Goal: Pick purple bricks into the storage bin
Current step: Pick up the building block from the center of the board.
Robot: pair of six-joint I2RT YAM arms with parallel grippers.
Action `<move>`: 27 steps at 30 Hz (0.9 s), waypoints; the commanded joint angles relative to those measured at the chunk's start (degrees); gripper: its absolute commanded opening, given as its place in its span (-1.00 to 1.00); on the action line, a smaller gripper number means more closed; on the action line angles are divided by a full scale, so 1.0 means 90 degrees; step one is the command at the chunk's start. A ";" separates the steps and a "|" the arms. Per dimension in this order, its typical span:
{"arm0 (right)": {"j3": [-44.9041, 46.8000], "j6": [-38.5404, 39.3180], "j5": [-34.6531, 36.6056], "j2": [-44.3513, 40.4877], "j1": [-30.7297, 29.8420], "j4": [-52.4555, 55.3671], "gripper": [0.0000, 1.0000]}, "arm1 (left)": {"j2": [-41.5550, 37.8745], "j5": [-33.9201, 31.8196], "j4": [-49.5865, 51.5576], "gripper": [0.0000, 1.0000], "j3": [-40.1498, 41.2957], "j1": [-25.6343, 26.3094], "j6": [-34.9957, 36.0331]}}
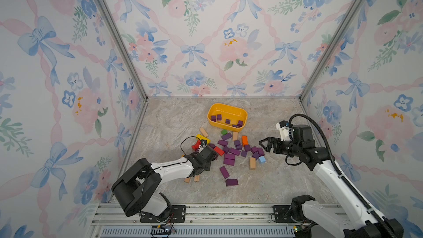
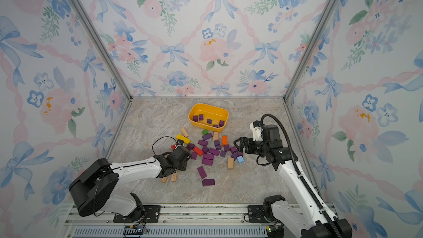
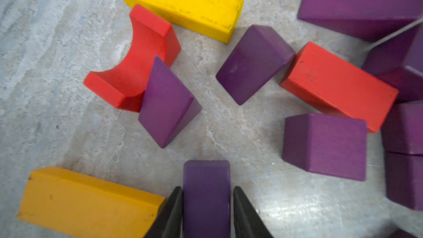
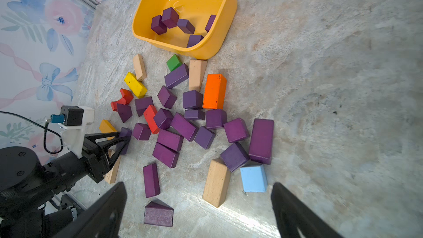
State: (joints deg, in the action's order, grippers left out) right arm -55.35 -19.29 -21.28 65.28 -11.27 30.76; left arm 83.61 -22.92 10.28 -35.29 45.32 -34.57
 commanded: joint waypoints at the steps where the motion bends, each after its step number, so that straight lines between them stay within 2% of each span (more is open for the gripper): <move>1: 0.0028 -0.0039 0.0123 0.0130 0.0064 0.0165 0.94 | 0.0175 -0.0014 0.0118 -0.29 -0.0164 -0.0034 0.0151; 11: 0.0188 -0.0171 0.0349 0.0028 0.0061 0.0098 0.94 | 0.0172 -0.0056 0.0127 -0.46 -0.0589 -0.0026 0.0257; 17: 0.0037 -0.0150 0.0365 0.0206 0.0070 0.0167 0.94 | 0.0016 -0.0198 0.0117 -0.48 -0.0876 0.0033 0.0333; 27: 0.0024 -0.0425 0.0500 0.0340 0.0080 -0.0101 0.94 | 0.0260 -0.0266 0.0117 -0.48 -0.1828 0.0045 0.0848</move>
State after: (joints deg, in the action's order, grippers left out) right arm -54.41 -21.91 -17.91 67.51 -11.18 30.83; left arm 85.10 -24.27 10.83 -49.39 45.39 -29.71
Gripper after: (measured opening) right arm 0.970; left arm 0.304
